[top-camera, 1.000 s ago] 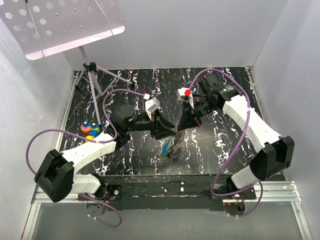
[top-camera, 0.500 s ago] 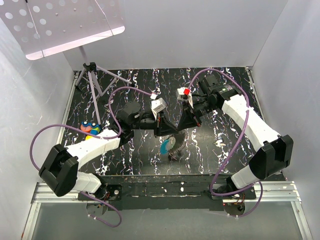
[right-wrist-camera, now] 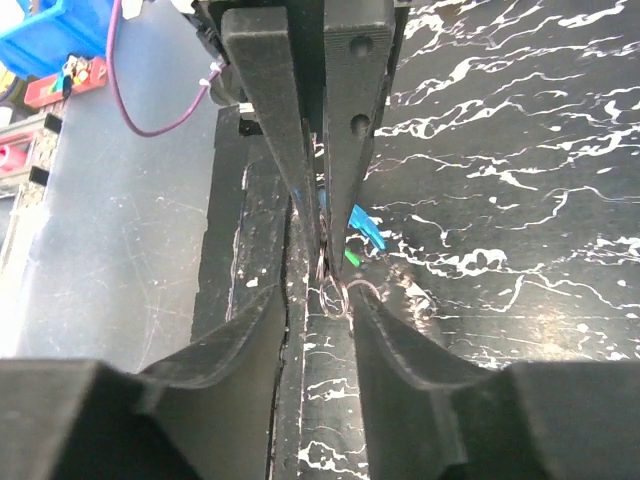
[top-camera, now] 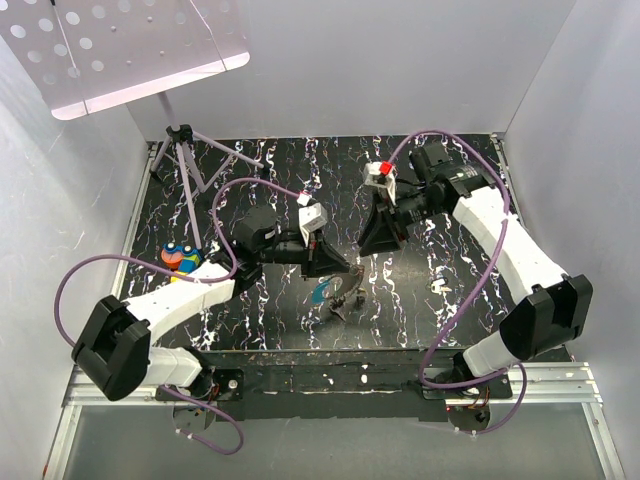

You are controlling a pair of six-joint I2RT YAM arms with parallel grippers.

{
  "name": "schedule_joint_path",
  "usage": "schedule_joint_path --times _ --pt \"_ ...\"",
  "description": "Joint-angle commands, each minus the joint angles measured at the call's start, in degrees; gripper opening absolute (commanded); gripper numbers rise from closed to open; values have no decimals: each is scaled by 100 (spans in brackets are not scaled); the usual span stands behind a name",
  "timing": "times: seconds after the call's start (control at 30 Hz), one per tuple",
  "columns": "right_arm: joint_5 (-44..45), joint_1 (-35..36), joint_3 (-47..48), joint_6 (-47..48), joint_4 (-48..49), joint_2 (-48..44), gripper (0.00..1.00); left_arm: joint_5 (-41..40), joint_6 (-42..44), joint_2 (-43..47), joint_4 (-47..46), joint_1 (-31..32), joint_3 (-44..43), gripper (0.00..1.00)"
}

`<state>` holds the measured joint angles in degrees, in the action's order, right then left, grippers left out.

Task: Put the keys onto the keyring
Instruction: Adjust the keyring.

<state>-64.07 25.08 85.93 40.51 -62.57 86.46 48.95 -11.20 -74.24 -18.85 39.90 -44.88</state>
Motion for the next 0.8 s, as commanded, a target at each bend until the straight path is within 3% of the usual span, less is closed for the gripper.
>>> schedule_joint_path --times 0.0,0.27,0.47,0.77 --pt "-290 -310 56 -8 121 -445 46 255 162 375 145 -210 50 0" --pt "-378 -206 -840 -419 955 -683 51 537 -952 314 -1145 -404 357 0" --pt "-360 -179 -1306 -2642 2545 -726 47 239 -2244 129 -2648 -465 831 0" --pt "343 -241 -1499 -5946 3285 -955 43 -771 -3476 32 -4038 -518 1464 0"
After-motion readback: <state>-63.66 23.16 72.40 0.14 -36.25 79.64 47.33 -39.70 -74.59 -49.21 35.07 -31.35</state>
